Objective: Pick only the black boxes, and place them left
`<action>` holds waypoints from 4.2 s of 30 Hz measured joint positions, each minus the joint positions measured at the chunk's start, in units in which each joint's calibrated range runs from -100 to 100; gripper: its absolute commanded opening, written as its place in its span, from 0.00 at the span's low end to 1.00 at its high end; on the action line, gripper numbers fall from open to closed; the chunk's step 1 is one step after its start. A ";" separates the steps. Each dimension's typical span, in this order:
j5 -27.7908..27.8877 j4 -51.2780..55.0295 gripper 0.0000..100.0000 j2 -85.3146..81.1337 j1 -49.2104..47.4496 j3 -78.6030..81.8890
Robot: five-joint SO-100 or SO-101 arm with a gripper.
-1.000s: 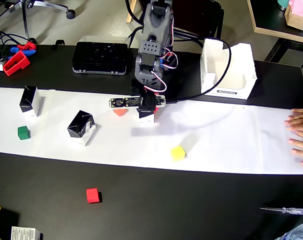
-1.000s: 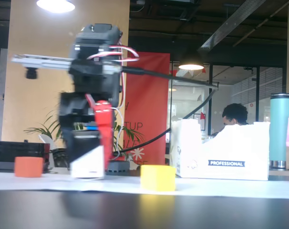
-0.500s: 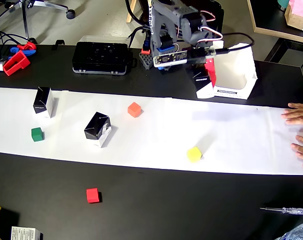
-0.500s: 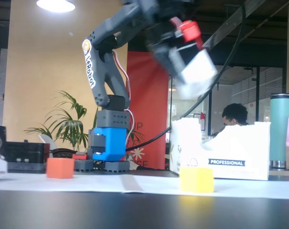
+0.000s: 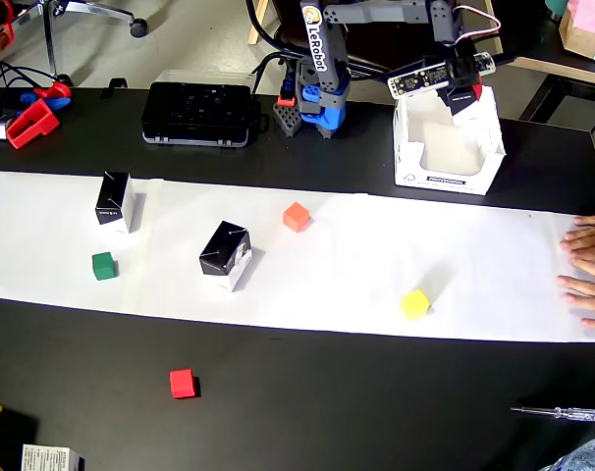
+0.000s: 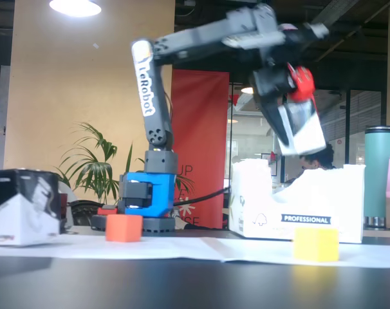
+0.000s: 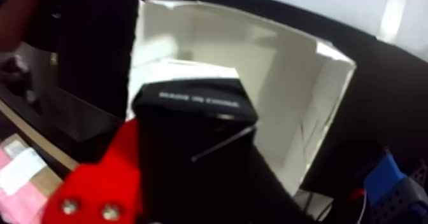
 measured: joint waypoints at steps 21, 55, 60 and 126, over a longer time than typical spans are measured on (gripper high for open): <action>12.36 9.54 0.40 4.84 17.63 -17.39; 30.62 -5.24 0.57 23.63 79.56 -14.74; 30.92 -7.09 0.57 30.68 78.63 -14.74; 1.81 -2.62 0.51 -9.84 -3.05 18.36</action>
